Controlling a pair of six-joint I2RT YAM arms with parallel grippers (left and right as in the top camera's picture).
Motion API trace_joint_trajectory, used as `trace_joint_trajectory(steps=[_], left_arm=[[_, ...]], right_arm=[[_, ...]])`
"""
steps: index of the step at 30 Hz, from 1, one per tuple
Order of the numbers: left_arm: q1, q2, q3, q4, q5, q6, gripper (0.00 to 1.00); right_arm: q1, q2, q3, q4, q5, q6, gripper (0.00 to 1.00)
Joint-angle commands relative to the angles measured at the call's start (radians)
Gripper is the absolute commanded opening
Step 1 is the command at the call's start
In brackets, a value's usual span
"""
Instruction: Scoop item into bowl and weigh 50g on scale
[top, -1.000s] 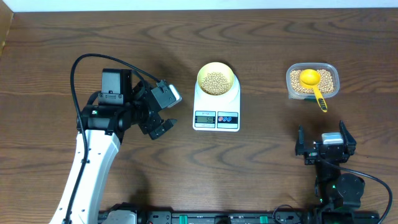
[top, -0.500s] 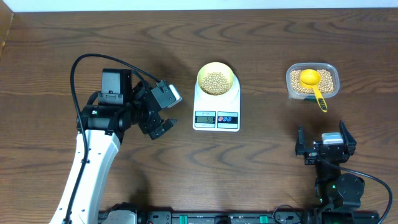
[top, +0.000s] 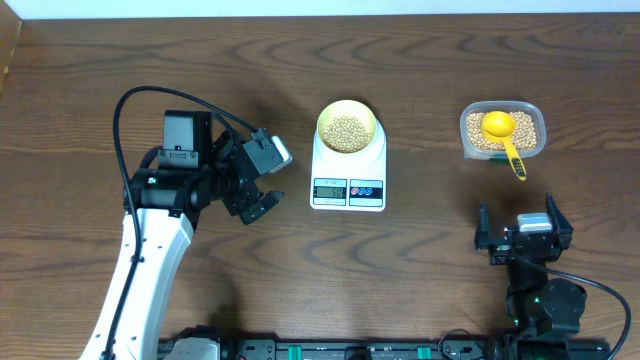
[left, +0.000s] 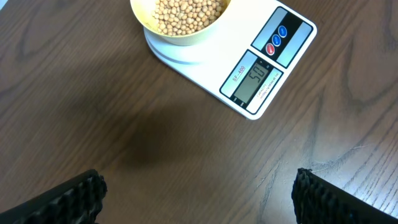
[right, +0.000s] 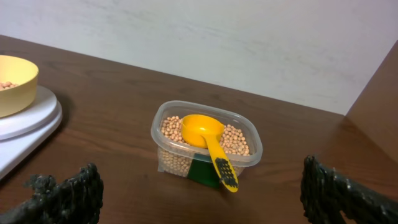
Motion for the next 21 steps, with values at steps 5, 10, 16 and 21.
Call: trace_joint_trajectory(steps=[5,10,16,21], left_arm=[[0.004,0.006,-0.008,-0.002,-0.006,0.01,0.98],[0.004,0.006,-0.008,-0.002,-0.006,0.01,0.98],[0.004,-0.006,-0.009,-0.004,0.002,0.008,0.97],[0.004,-0.043,-0.009,0.008,0.011,0.003,0.98]], right_arm=[[0.002,-0.008,-0.001,-0.005,0.008,-0.009,0.99],[0.002,-0.008,-0.001,-0.005,0.008,-0.009,0.99],[0.002,-0.008,-0.002,-0.005,0.008,-0.009,0.99],[0.002,-0.008,-0.002,-0.005,0.008,-0.009,0.99]])
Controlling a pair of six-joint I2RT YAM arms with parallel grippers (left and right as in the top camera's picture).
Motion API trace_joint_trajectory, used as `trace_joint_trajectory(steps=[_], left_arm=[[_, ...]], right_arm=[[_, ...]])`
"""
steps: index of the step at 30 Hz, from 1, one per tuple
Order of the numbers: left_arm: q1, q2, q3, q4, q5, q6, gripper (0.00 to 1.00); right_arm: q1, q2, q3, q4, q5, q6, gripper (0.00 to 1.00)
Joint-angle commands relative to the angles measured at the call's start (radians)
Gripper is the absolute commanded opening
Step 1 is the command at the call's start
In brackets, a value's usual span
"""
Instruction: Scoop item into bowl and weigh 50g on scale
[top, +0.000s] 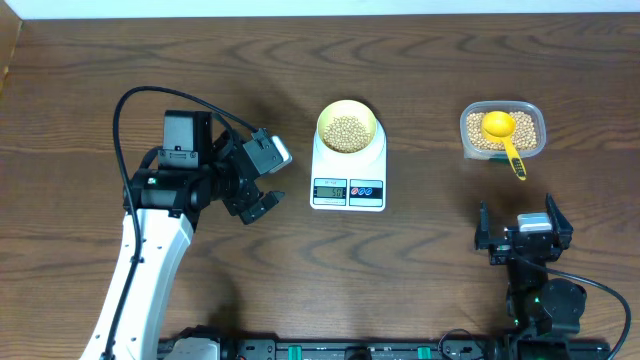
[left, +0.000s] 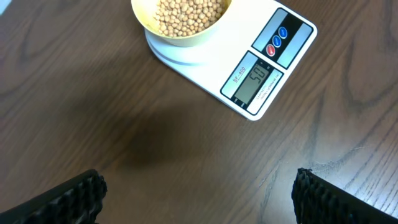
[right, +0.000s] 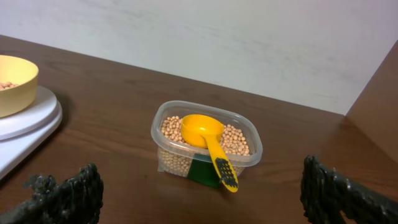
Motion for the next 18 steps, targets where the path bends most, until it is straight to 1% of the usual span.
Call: trace_joint_trajectory(steps=[1,3,5,8,10,16,18], left_arm=[[0.004,-0.048,-0.01,0.007,0.018,-0.005,0.98],[0.004,-0.071,-0.011,0.008,0.017,-0.01,0.98],[0.005,-0.097,-0.011,0.02,0.011,-0.051,0.98],[0.004,-0.14,-0.011,0.08,-0.027,-0.248,0.98],[0.004,-0.169,-0.011,0.113,-0.038,-0.357,0.97],[0.004,-0.252,-0.023,0.185,-0.132,-0.54,0.98],[0.004,-0.285,-0.053,0.237,-0.195,-0.637,0.98]], right_arm=[[0.002,-0.008,-0.001,-0.005,0.008,-0.009,0.99],[0.002,-0.008,-0.001,-0.005,0.008,-0.009,0.99],[0.002,-0.008,-0.001,-0.005,0.008,-0.009,0.99],[0.002,-0.008,-0.002,-0.005,0.008,-0.009,0.99],[0.002,-0.008,-0.002,-0.005,0.008,-0.009,0.99],[0.002,-0.008,-0.002,-0.005,0.008,-0.009,0.99],[0.002,-0.008,-0.001,-0.005,0.008,-0.009,0.99]])
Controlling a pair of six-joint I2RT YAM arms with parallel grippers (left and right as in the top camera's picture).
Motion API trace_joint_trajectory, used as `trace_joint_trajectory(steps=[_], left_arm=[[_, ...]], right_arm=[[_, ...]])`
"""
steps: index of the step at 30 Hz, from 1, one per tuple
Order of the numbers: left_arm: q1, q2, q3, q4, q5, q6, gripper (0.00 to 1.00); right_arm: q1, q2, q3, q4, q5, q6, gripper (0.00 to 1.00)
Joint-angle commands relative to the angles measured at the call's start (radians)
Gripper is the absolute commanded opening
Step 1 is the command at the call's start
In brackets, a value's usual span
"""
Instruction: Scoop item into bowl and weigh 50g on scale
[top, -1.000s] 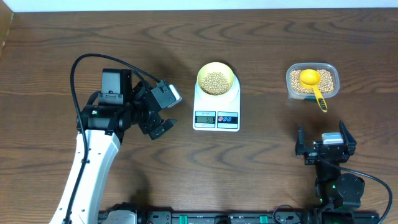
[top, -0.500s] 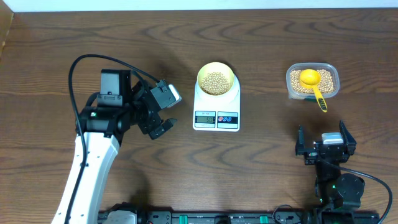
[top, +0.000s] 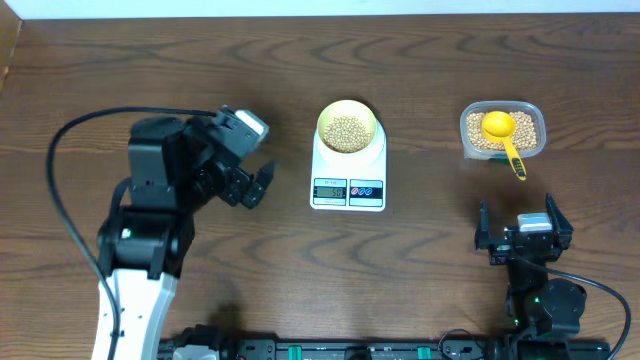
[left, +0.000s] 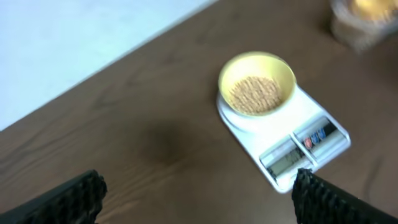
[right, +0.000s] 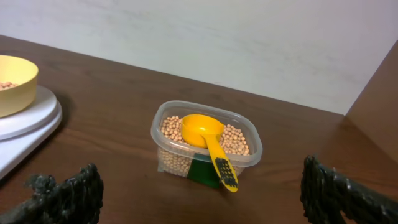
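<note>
A yellow bowl (top: 347, 127) of beans stands on the white scale (top: 348, 183), seen too in the left wrist view as bowl (left: 257, 84) and scale (left: 292, 143). At the right a clear tub (top: 503, 129) holds beans and a yellow scoop (top: 503, 132); the right wrist sees the tub (right: 205, 146) and scoop (right: 208, 142). My left gripper (top: 256, 187) hangs open and empty left of the scale. My right gripper (top: 523, 232) rests open near the front edge, short of the tub.
A brown wooden table (top: 420, 260) carries everything. A pale wall (right: 217, 43) runs behind the table. A black rail with clamps (top: 330, 350) lines the front edge.
My left arm has drawn back to the left and tilted up, so its view now takes in the whole bowl and scale from farther off. The right arm has not moved.
At both earlier moments my left gripper stood open close over the table beside the scale, display and bowl in close view, and the right gripper rested open facing the tub. Now the left gripper sits farther from the scale; beans, scoop and tub are unchanged.
</note>
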Motion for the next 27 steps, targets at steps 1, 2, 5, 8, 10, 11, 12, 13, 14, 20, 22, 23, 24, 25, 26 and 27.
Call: trace_joint_trajectory(steps=[1,2,5,8,10,11,12,13,14,20,22,23,24,25,26,27], left_arm=[[0.004,-0.071,-0.069,0.08,-0.143,-0.265,0.98],[0.004,-0.092,-0.097,0.114,-0.165,-0.304,0.98],[0.004,-0.182,-0.219,0.229,-0.174,-0.344,0.97],[0.004,-0.283,-0.337,0.319,-0.182,-0.364,0.98],[0.004,-0.344,-0.396,0.357,-0.192,-0.381,0.97],[0.004,-0.376,-0.425,0.376,-0.205,-0.397,0.98],[0.004,-0.406,-0.452,0.394,-0.215,-0.407,0.98],[0.004,-0.429,-0.473,0.405,-0.219,-0.411,0.98],[0.004,-0.452,-0.493,0.416,-0.233,-0.424,0.98],[0.004,-0.589,-0.624,0.51,-0.282,-0.429,0.98],[0.004,-0.654,-0.677,0.545,-0.301,-0.428,0.98],[0.004,-0.684,-0.698,0.554,-0.304,-0.428,0.97],[0.004,-0.707,-0.715,0.558,-0.306,-0.428,0.98],[0.004,-0.735,-0.734,0.565,-0.308,-0.428,0.98],[0.005,-0.758,-0.751,0.568,-0.308,-0.428,0.97],[0.004,-0.783,-0.768,0.569,-0.308,-0.428,0.97]], right_arm=[[0.002,-0.008,-0.002,-0.005,0.008,-0.009,0.99],[0.002,-0.008,-0.002,-0.005,0.008,-0.009,0.99],[0.002,-0.008,-0.001,-0.005,0.008,-0.009,0.99],[0.002,-0.008,-0.001,-0.005,0.008,-0.009,0.99],[0.002,-0.008,-0.002,-0.005,0.008,-0.009,0.99],[0.002,-0.008,-0.002,-0.005,0.008,-0.009,0.99],[0.002,-0.008,-0.002,-0.005,0.008,-0.009,0.99],[0.002,-0.008,-0.001,-0.005,0.008,-0.009,0.99],[0.002,-0.008,-0.001,-0.005,0.008,-0.009,0.99],[0.002,-0.008,-0.001,-0.005,0.008,-0.009,0.99],[0.002,-0.008,-0.002,-0.005,0.008,-0.009,0.99],[0.002,-0.008,-0.002,-0.005,0.008,-0.009,0.99],[0.002,-0.008,-0.001,-0.005,0.008,-0.009,0.99],[0.002,-0.008,-0.001,-0.005,0.008,-0.009,0.99],[0.002,-0.008,-0.002,-0.005,0.008,-0.009,0.99],[0.002,-0.008,-0.002,-0.005,0.008,-0.009,0.99]])
